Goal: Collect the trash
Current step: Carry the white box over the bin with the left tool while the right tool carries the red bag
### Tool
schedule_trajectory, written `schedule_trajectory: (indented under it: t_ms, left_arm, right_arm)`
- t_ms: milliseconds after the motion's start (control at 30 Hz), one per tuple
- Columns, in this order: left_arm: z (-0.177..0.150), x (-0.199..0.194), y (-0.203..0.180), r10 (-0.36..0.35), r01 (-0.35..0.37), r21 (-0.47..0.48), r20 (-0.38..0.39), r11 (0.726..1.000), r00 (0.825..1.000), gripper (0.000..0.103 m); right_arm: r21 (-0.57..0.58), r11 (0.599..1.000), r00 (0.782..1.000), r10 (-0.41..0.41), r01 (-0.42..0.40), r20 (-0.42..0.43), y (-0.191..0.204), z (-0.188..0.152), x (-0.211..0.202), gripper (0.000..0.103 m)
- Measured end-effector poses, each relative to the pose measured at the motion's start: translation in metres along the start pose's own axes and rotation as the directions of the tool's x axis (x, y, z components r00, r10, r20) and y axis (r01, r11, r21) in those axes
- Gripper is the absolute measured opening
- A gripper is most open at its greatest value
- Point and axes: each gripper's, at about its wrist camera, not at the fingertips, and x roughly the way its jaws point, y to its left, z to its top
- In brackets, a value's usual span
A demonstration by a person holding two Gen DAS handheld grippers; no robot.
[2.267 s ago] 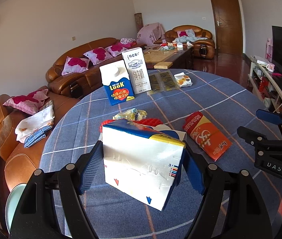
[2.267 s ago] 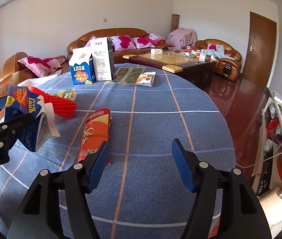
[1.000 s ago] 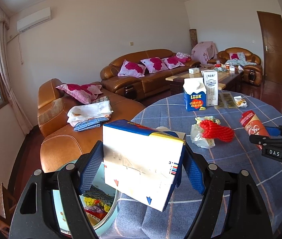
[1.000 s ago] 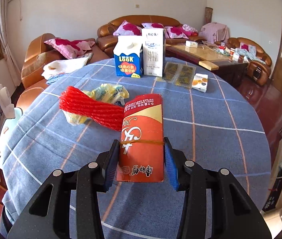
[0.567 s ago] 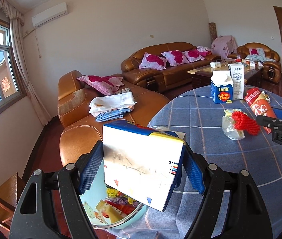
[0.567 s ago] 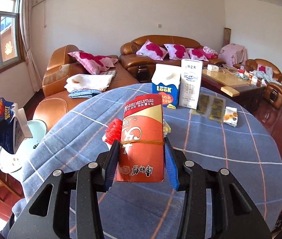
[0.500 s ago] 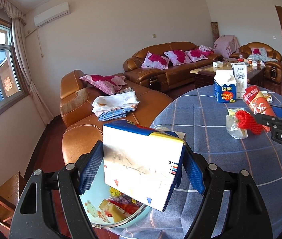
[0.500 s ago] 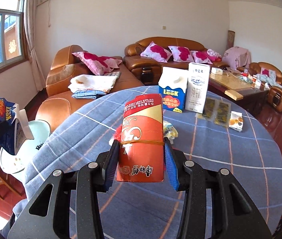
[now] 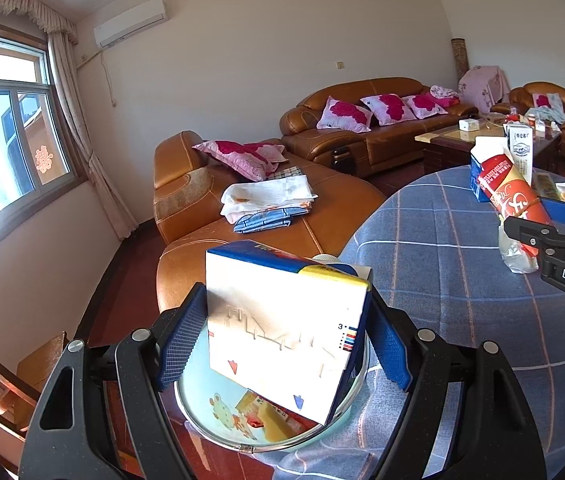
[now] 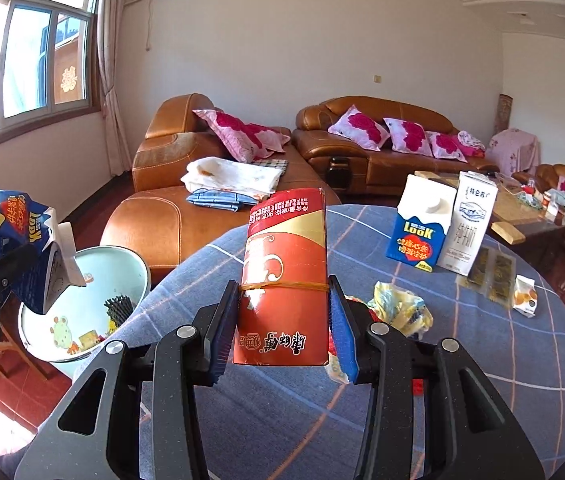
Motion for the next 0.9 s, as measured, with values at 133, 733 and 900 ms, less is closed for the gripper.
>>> schedule_trajectory:
  t_ms: [133, 733, 900]
  left_arm:
    - [-0.001, 0.002, 0.006, 0.028, -0.028, -0.002, -0.011, 1.0, 1.0, 0.075]
    - [-0.008, 0.012, 0.036, 0.157, -0.157, 0.001, -0.048, 0.988, 0.986, 0.075]
    - [-0.012, 0.015, 0.046, 0.187, -0.187, 0.001, -0.064, 0.982, 0.98, 0.075]
  right_arm:
    - [-0.036, 0.999, 1.0, 0.031, -0.03, 0.007, 0.011, 0.003, 0.007, 0.043]
    - [-0.157, 0.976, 0.988, 0.156, -0.153, 0.009, 0.06, 0.012, 0.031, 0.043]
    - [-0.184, 0.966, 0.982, 0.188, -0.184, 0.008, 0.074, 0.011, 0.035, 0.043]
